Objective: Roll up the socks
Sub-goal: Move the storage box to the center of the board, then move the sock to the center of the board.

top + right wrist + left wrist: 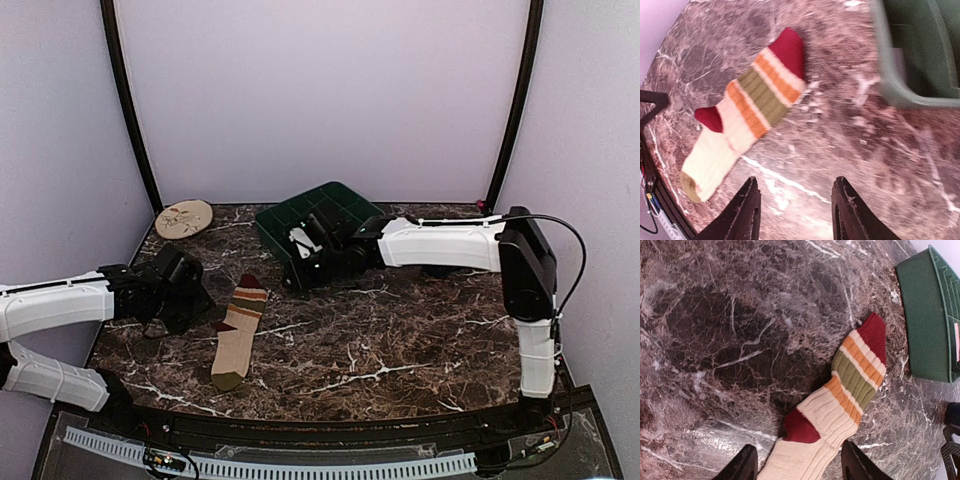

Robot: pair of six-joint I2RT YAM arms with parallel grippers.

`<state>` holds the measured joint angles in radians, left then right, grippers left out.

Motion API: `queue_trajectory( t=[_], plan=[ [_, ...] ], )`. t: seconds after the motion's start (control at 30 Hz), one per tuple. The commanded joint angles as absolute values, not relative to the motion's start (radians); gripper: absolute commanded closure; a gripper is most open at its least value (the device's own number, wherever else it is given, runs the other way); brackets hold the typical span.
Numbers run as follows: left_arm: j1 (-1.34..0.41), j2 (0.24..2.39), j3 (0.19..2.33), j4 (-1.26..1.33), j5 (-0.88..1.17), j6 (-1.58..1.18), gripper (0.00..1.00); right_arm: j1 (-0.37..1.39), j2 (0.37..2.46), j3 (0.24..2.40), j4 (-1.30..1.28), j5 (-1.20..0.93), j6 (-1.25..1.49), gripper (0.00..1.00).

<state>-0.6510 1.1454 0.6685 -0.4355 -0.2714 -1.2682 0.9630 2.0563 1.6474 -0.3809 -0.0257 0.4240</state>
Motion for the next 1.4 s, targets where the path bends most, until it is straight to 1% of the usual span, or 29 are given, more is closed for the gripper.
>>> queue_trajectory(
  t=[0.0, 0.1, 0.27, 0.37, 0.47, 0.7, 0.77, 0.83, 0.97, 1.0, 1.03, 1.2, 1.37],
  plan=[
    [-0.653, 1.115, 0.591, -0.438, -0.202, -1.282, 0.4, 0.997, 2.17, 1.789, -0.346, -0.066, 0.475, 0.55],
    [-0.653, 1.101, 0.555, -0.423, -0.177, -1.262, 0.4, 1.016, 2.26, 1.905, -0.37, -0.067, 0.486, 0.53],
    [-0.645, 1.081, 0.528, -0.4, -0.155, -1.211, 0.4, 1.021, 2.441, 2.175, -0.513, -0.006, 0.499, 0.52],
    [-0.638, 1.08, 0.528, -0.397, -0.141, -1.173, 0.4, 1.02, 2.522, 2.279, -0.559, 0.0, 0.499, 0.51],
    [-0.635, 1.08, 0.526, -0.394, -0.125, -1.147, 0.4, 1.017, 2.58, 2.327, -0.578, 0.007, 0.507, 0.5],
    [-0.634, 1.087, 0.494, -0.334, -0.069, -1.108, 0.4, 1.011, 2.633, 2.331, -0.567, 0.003, 0.504, 0.51],
    [-0.633, 1.094, 0.484, -0.318, -0.048, -1.104, 0.4, 1.01, 2.648, 2.337, -0.564, -0.005, 0.502, 0.54],
    [-0.634, 1.104, 0.477, -0.312, -0.03, -1.1, 0.4, 1.01, 2.661, 2.339, -0.565, -0.013, 0.506, 0.61],
    [-0.634, 1.136, 0.474, -0.295, 0.008, -1.079, 0.4, 1.011, 2.651, 2.291, -0.537, -0.04, 0.528, 0.84],
    [-0.633, 1.143, 0.474, -0.287, 0.019, -1.075, 0.4, 1.011, 2.633, 2.267, -0.521, -0.045, 0.534, 0.9],
    [-0.633, 1.151, 0.475, -0.281, 0.028, -1.069, 0.4, 1.012, 2.614, 2.233, -0.497, -0.045, 0.542, 0.99],
    [-0.634, 1.176, 0.476, -0.248, 0.069, -1.047, 0.4, 1.021, 2.452, 2.008, -0.369, 0.042, 0.582, 1.0],
    [-0.634, 1.176, 0.496, -0.262, 0.083, -1.012, 0.4, 1.049, 2.296, 1.801, -0.326, 0.145, 0.641, 1.0]
  ],
)
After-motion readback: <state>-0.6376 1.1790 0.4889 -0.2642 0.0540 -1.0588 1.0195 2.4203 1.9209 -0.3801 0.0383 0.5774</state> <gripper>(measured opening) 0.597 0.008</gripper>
